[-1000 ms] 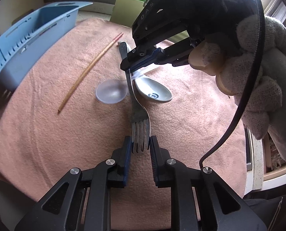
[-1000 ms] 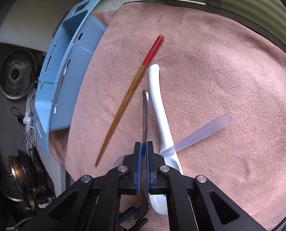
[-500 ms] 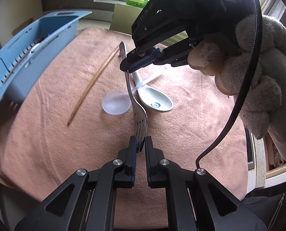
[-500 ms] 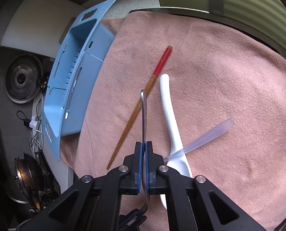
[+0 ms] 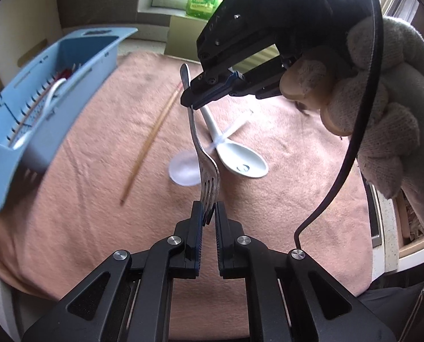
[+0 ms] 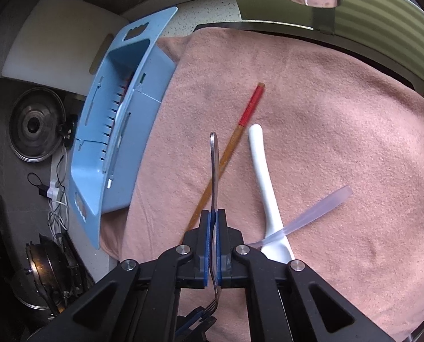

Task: Organize utensils
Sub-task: 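Carry the fork to the blue basket with the left tool and release it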

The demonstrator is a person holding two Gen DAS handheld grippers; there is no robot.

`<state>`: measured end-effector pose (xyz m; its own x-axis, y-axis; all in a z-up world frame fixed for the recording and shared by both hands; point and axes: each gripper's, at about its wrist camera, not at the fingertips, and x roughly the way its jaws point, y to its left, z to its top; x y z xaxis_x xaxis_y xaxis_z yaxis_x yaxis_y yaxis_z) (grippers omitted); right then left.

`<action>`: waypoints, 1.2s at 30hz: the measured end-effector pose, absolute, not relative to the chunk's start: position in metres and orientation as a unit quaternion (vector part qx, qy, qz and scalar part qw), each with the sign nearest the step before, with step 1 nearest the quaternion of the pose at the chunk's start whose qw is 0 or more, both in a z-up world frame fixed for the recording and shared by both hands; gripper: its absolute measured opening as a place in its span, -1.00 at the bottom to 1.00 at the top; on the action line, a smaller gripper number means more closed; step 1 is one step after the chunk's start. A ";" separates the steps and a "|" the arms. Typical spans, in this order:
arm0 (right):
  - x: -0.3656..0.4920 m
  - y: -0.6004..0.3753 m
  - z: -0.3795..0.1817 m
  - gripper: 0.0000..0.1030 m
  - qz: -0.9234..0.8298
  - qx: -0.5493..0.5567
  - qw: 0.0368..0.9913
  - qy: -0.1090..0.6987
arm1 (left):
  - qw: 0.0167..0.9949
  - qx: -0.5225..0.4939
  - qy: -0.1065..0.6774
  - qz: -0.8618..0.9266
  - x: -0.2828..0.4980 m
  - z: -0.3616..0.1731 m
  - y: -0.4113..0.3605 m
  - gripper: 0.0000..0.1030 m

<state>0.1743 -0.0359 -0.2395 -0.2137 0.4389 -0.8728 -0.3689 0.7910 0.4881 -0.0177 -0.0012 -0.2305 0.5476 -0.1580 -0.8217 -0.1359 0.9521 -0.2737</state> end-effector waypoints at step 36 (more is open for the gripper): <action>0.200 0.170 -0.216 -0.94 0.335 0.023 0.651 0.680 | 0.873 -0.113 0.475 0.001 0.019 -0.217 0.196 -0.86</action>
<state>0.1997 0.1700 -0.2163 -0.1502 0.4686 -0.8705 -0.4053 0.7739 0.4866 0.0193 0.1957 -0.2172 0.5491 -0.1063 -0.8290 -0.1081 0.9745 -0.1966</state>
